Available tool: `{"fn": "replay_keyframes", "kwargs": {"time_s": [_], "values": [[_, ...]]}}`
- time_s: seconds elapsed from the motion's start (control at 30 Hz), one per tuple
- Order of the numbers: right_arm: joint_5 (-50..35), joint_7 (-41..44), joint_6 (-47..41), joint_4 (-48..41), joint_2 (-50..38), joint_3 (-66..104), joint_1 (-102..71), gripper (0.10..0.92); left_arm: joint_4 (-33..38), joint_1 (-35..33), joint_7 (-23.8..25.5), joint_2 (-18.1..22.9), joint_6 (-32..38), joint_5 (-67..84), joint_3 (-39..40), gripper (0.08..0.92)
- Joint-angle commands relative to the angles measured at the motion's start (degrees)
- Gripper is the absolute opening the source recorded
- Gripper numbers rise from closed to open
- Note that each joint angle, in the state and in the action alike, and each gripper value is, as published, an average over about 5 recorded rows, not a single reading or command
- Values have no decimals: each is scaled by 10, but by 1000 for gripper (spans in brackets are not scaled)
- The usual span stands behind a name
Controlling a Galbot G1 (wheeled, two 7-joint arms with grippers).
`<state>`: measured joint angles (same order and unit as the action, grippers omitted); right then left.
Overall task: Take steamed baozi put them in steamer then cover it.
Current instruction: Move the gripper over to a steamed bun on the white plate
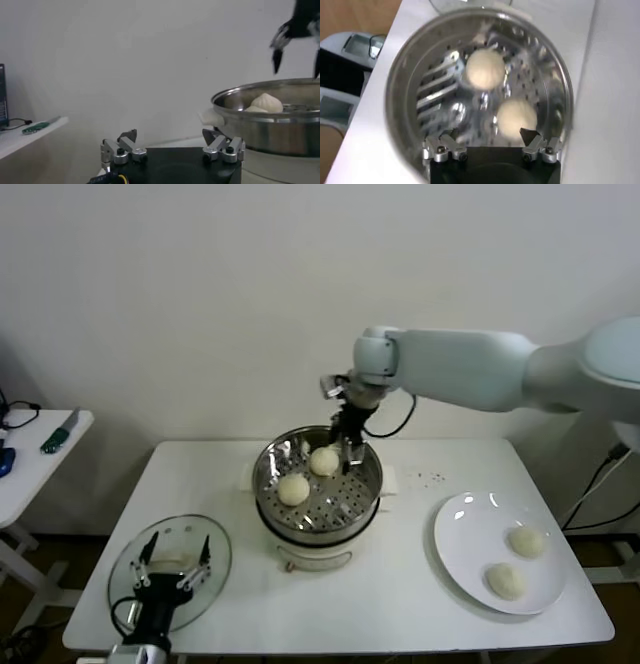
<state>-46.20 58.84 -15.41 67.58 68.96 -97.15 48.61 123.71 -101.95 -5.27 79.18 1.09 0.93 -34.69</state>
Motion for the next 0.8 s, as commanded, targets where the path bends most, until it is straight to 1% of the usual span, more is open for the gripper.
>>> {"fn": "replay_keyframes", "kwargs": {"time_s": [0.03,0.2,0.4,0.57,0.8], "values": [[76,13,10,161,-216,-62,96,823,-5,11,-1,6,-5,-6,3,823],[175,11,14,205,-326,-63,45,823,-9,21,-4,7,-11,-6,2,823],[276,14,16,205,-416,0,-76,823,-7,21,-6,9,-16,-7,-3,823],[339,22,25,202,-459,76,-191,823,-11,12,-7,13,-13,-8,-9,823],[375,21,31,184,-468,117,-263,823,-12,8,-9,18,-13,-11,-10,823]]}}
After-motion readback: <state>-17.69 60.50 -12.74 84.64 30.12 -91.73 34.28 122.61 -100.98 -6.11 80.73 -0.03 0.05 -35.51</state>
